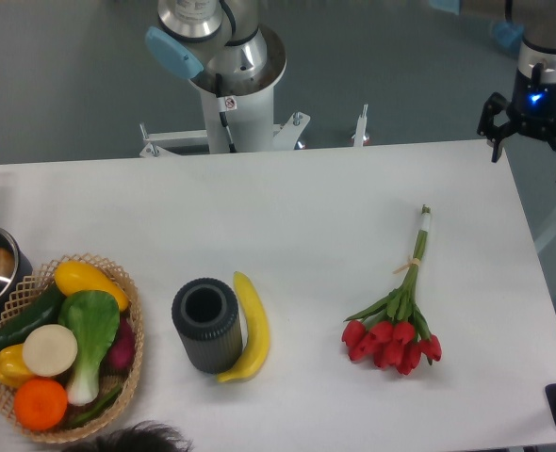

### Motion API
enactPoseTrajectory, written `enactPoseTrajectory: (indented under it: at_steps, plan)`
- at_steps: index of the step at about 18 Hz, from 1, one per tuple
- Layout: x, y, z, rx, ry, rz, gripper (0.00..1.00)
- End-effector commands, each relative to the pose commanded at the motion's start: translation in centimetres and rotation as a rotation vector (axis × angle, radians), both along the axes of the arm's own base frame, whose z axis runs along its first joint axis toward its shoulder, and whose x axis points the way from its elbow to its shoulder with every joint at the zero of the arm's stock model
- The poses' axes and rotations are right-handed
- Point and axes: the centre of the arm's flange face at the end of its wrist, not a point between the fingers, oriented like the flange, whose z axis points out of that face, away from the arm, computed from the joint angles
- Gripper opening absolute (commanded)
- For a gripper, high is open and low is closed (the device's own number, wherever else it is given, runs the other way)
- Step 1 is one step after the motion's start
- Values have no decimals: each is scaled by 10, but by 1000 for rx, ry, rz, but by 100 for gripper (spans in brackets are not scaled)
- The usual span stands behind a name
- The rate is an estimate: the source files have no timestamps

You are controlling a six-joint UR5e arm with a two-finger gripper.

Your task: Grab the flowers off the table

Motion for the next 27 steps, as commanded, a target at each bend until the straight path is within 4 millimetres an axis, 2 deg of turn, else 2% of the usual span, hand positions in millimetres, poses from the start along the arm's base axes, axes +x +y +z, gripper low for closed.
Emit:
enactPoseTrajectory:
  at_steps: [9, 15, 18, 23, 27]
  plan:
    - [-1, 0, -3, 49, -17, 8, 100]
    - [10, -13, -32, 210, -55, 87, 100]
    - [13, -15, -42, 234, -64, 135, 100]
    - [13, -8, -46, 254, -87, 148, 100]
    - [8, 0, -62, 341, -158, 183, 100]
